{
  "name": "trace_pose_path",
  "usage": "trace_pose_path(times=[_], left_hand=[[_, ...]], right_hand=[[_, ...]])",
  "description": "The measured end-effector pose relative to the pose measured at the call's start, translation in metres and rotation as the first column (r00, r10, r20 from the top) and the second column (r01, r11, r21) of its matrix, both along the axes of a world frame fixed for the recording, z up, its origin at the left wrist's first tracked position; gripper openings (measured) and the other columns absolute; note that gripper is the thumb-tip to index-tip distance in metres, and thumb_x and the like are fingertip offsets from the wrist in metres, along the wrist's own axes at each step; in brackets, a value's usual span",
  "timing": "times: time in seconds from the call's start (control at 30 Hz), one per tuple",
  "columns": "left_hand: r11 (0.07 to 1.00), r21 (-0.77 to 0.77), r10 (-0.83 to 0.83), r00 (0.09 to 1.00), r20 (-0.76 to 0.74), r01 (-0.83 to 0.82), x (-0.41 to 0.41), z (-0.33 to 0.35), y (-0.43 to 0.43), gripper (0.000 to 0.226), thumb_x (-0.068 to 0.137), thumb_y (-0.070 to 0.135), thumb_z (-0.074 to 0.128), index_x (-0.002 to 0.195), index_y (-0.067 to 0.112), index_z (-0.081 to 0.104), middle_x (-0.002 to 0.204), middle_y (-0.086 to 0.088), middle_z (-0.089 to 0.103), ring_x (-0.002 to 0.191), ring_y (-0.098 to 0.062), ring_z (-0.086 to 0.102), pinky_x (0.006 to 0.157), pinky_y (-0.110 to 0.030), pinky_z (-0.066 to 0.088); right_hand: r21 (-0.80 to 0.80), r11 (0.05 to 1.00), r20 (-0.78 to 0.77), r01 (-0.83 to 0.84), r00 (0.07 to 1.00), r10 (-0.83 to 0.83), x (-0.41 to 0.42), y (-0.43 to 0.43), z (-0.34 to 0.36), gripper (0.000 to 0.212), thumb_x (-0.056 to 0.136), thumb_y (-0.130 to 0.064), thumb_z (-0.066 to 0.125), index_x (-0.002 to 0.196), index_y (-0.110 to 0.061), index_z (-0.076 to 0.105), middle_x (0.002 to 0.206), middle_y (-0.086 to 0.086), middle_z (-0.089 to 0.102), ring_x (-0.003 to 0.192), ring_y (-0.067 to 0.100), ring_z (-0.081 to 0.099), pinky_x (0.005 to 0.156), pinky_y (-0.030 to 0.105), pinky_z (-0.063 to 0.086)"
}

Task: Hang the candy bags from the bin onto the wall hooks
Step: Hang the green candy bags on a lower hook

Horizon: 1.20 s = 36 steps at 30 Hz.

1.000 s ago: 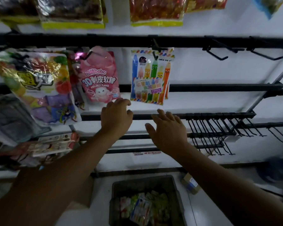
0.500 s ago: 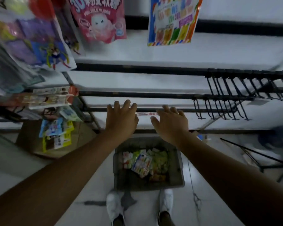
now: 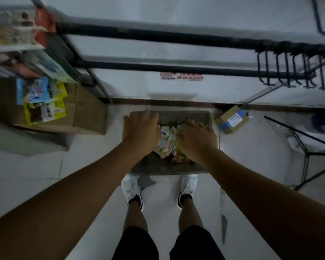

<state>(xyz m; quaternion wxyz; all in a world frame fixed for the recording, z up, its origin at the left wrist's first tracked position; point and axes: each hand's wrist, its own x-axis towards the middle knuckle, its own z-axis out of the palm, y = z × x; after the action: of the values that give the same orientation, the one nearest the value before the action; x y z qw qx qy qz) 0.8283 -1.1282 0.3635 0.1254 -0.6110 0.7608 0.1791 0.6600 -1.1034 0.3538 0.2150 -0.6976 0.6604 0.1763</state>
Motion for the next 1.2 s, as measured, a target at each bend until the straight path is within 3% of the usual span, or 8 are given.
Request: trace_pose_path(times=[0.23,0.47,0.67,0.9,1.2], left_hand=[[0.998,0.058,0.033,0.999,-0.024,-0.031,-0.003,-0.088,0.021,0.038,0.100,0.035,0.039,0.132,0.019,0.049,0.131,-0.009,0.054,0.115,-0.038,0.051,0.090,-0.045,0.040],[0.990,0.133,0.051,0.998,-0.033,-0.046,0.002,-0.188,0.047,0.047,0.102,0.035,0.040,0.145,0.019,0.040,0.146,-0.011,0.046,0.127,-0.036,0.046,0.101,-0.046,0.038],[0.990,0.138,0.031,0.998,-0.051,-0.023,0.005,-0.278,0.065,0.039,0.102,0.033,0.041,0.137,0.016,0.048,0.131,-0.011,0.056,0.113,-0.033,0.055,0.084,-0.039,0.043],[0.977,0.211,0.041,0.998,-0.053,-0.029,0.005,-0.376,0.074,0.038,0.100,0.033,0.047,0.132,0.013,0.052,0.121,-0.014,0.062,0.105,-0.032,0.060,0.087,-0.047,0.052],[0.954,0.291,0.074,0.997,-0.002,-0.070,-0.008,-0.464,0.068,0.035,0.098,0.028,0.053,0.130,0.015,0.056,0.130,-0.014,0.058,0.117,-0.039,0.054,0.095,-0.050,0.046]], right_hand=[[0.070,0.996,0.035,0.049,0.998,-0.052,0.007,0.015,-0.092,0.046,0.101,-0.046,0.031,0.137,-0.022,0.048,0.147,0.007,0.045,0.130,0.028,0.045,0.106,0.046,0.037],[0.196,0.981,0.001,0.002,1.000,-0.002,0.003,0.035,-0.204,0.045,0.099,-0.044,0.029,0.133,-0.021,0.048,0.135,0.007,0.050,0.123,0.030,0.049,0.098,0.047,0.040],[0.215,0.976,0.024,0.019,0.999,-0.024,-0.003,0.056,-0.295,0.046,0.101,-0.046,0.027,0.133,-0.021,0.048,0.139,0.007,0.049,0.127,0.032,0.048,0.101,0.047,0.038],[0.286,0.958,0.028,0.010,0.999,-0.019,-0.010,0.070,-0.385,0.046,0.101,-0.044,0.026,0.134,-0.023,0.050,0.143,0.005,0.046,0.128,0.032,0.045,0.097,0.045,0.039],[0.287,0.952,0.041,0.106,0.992,-0.123,-0.032,0.051,-0.472,0.040,0.100,-0.045,0.032,0.126,-0.025,0.055,0.129,0.004,0.054,0.117,0.031,0.055,0.084,0.043,0.043]])
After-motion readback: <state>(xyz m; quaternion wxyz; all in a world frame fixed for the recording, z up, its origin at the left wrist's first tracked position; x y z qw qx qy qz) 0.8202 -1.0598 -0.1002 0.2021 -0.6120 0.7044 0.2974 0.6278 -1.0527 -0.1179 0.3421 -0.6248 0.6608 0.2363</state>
